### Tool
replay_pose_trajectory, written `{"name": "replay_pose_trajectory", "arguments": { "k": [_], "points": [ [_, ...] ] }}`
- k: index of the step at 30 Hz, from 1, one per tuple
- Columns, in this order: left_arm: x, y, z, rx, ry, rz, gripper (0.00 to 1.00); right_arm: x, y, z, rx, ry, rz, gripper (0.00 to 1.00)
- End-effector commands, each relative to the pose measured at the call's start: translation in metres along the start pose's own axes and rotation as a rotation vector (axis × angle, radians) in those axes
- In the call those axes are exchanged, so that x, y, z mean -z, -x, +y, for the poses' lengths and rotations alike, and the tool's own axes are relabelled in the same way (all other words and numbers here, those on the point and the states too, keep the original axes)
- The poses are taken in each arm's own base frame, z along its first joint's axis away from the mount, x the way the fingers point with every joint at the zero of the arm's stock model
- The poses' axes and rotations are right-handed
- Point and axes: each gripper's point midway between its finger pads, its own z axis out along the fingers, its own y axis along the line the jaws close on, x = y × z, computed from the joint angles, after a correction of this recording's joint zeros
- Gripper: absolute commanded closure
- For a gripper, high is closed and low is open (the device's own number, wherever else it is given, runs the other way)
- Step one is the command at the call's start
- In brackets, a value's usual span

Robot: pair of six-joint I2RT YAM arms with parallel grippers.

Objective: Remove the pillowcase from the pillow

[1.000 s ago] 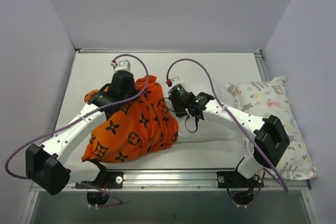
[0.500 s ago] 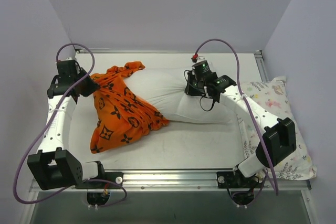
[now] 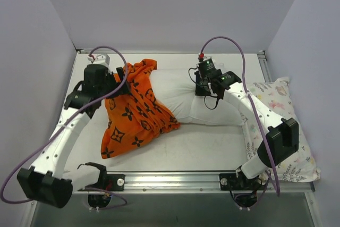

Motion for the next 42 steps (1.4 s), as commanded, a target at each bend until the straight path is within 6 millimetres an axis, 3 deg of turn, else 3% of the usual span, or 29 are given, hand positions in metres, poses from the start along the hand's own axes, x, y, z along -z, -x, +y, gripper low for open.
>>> {"name": "replay_pose_trajectory", "arguments": {
  "k": [1,6,7,8,12,15,16,17,18,19,20,22,23,25,26,27,29,30,33,38,41,42],
  "points": [
    [0.041,0.001,-0.025,-0.078,-0.059,-0.101,0.03,0.004,0.008,-0.014,0.006,-0.079,-0.003,1.0],
    [0.054,-0.063,-0.035,-0.143,-0.086,0.001,0.03,0.001,0.013,-0.006,-0.007,-0.053,-0.004,1.0],
    [0.052,-0.086,-0.037,-0.178,-0.095,0.043,0.03,-0.001,0.013,-0.004,-0.007,-0.052,0.0,1.0],
    [0.05,-0.097,-0.037,-0.193,-0.087,0.056,0.03,-0.001,0.013,-0.002,-0.004,-0.048,0.001,1.0],
    [0.028,-0.126,-0.021,-0.217,0.011,0.122,0.1,-0.003,0.015,0.003,0.001,-0.047,-0.004,1.0],
    [0.024,-0.118,-0.003,-0.217,0.129,0.086,0.47,-0.004,0.016,-0.006,-0.006,-0.074,-0.01,1.0],
    [0.026,-0.106,0.01,-0.217,0.206,0.038,0.63,-0.004,0.015,-0.01,-0.011,-0.079,-0.008,1.0],
    [0.033,-0.095,0.026,-0.204,0.274,0.015,0.91,-0.004,0.018,-0.018,-0.026,-0.089,-0.01,1.0],
    [0.036,-0.087,0.036,-0.191,0.319,-0.009,1.0,-0.002,0.019,-0.023,-0.039,-0.092,-0.014,1.0],
    [0.04,-0.079,0.046,-0.184,0.358,-0.031,1.0,-0.002,0.019,-0.028,-0.048,-0.095,-0.012,1.0],
    [0.05,-0.061,0.072,-0.157,0.453,-0.084,1.0,-0.001,0.021,-0.036,-0.069,-0.098,-0.011,1.0],
    [0.063,-0.046,0.099,-0.104,0.539,-0.139,1.0,0.002,0.026,-0.042,-0.089,-0.1,-0.022,1.0],
    [0.068,-0.04,0.124,-0.047,0.606,-0.148,1.0,0.001,0.028,-0.05,-0.112,-0.102,-0.02,1.0],
    [0.07,-0.033,0.143,0.043,0.618,-0.174,1.0,0.002,0.031,-0.057,-0.136,-0.101,-0.021,1.0],
    [0.068,-0.035,0.14,0.098,0.548,-0.165,1.0,0.001,0.032,-0.061,-0.147,-0.104,-0.021,1.0],
    [0.07,-0.037,0.164,0.178,0.594,-0.17,1.0,-0.001,0.033,-0.068,-0.175,-0.098,-0.011,1.0],
    [0.064,-0.037,0.176,0.265,0.568,-0.173,1.0,-0.001,0.035,-0.072,-0.2,-0.091,-0.008,1.0],
    [0.068,-0.038,0.196,0.33,0.62,-0.176,1.0,-0.001,0.037,-0.077,-0.213,-0.093,-0.011,1.0],
    [0.067,-0.046,0.232,0.504,0.641,-0.162,1.0,0.002,0.042,-0.083,-0.224,-0.099,-0.027,1.0],
    [0.042,-0.039,0.239,0.588,0.556,-0.113,1.0,0.015,0.049,-0.082,-0.256,-0.044,-0.046,1.0],
    [0.028,-0.013,0.205,0.486,0.372,-0.105,0.97,0.024,0.054,-0.069,-0.243,0.01,-0.072,1.0],
    [0.027,-0.008,0.196,0.444,0.352,-0.105,0.87,0.027,0.055,-0.065,-0.232,0.018,-0.079,1.0]
  ]
}}
